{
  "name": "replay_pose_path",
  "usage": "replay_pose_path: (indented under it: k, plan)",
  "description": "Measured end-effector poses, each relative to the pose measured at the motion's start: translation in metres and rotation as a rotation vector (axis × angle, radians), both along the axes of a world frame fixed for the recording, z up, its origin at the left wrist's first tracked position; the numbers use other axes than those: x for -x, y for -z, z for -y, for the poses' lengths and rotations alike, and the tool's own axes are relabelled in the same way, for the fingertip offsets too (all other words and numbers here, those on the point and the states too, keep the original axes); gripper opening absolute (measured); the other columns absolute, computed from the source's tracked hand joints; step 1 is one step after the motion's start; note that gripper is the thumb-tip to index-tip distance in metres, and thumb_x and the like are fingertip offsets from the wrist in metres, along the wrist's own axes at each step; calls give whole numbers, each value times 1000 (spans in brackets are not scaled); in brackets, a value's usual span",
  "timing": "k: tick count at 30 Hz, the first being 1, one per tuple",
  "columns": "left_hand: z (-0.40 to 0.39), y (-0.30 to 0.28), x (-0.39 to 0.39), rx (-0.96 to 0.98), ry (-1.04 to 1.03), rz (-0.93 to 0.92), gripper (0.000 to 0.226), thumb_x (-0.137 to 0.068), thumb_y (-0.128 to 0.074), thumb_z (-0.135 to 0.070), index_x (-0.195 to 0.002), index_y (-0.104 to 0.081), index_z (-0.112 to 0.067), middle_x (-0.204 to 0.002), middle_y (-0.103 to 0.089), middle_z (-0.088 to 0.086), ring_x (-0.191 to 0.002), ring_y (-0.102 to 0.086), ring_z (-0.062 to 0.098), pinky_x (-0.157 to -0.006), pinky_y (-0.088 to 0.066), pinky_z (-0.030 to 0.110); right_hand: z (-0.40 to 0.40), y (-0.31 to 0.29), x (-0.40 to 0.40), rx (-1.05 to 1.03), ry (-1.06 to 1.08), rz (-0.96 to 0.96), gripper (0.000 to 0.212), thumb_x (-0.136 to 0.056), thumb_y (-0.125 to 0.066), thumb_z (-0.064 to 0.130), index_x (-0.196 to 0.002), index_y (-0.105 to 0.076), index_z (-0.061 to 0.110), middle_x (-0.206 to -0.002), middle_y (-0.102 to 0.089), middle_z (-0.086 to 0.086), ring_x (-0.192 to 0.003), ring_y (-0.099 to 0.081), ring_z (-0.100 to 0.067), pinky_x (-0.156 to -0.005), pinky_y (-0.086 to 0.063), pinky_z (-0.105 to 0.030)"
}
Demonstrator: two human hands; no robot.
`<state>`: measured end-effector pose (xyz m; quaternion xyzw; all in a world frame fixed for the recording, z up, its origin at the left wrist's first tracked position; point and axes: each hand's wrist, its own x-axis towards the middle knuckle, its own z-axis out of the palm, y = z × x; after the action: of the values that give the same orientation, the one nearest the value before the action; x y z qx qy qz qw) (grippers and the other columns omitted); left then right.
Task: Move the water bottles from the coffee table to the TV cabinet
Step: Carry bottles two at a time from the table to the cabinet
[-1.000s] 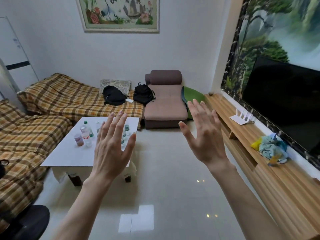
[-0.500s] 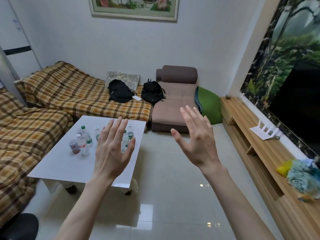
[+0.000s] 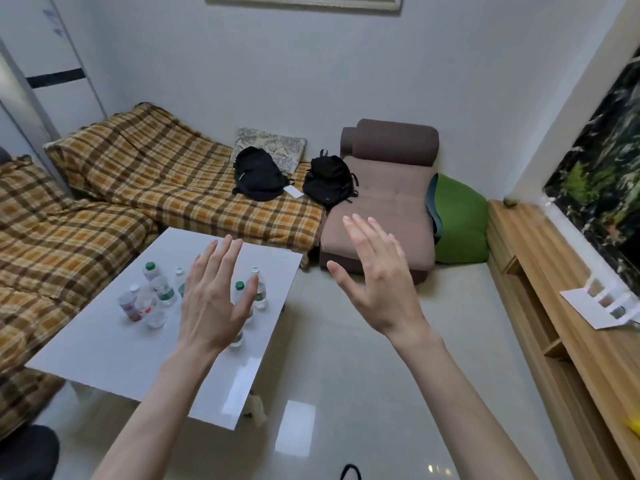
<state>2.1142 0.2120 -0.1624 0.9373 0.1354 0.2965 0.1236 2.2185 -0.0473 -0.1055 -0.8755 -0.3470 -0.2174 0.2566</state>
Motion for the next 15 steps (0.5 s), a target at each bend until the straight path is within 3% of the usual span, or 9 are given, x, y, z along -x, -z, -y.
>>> replay_pose_path:
  k: [7, 15]
  plan:
    - [-4, -7, -90, 24, -203, -61, 67, -101, -37, -57, -158, -33, -23, -165, -36, 2, -156, -27, 23, -127, -24, 48, -47, 0, -139, 60, -231, -46, 70, -104, -43, 59, -161, -27, 22, -167, -32, 3, -158, -19, -18, -127, -21, -47]
    - [-27, -5, -119, 99, -405, -87, 66, -100, -42, -53, -157, -38, -21, -164, -39, 0, -156, -28, 20, -126, -28, 49, -144, 18, -222, 30, -429, -116, 68, -105, -48, 53, -160, -30, 17, -165, -35, -1, -157, -22, -20, -125, -26, -48]
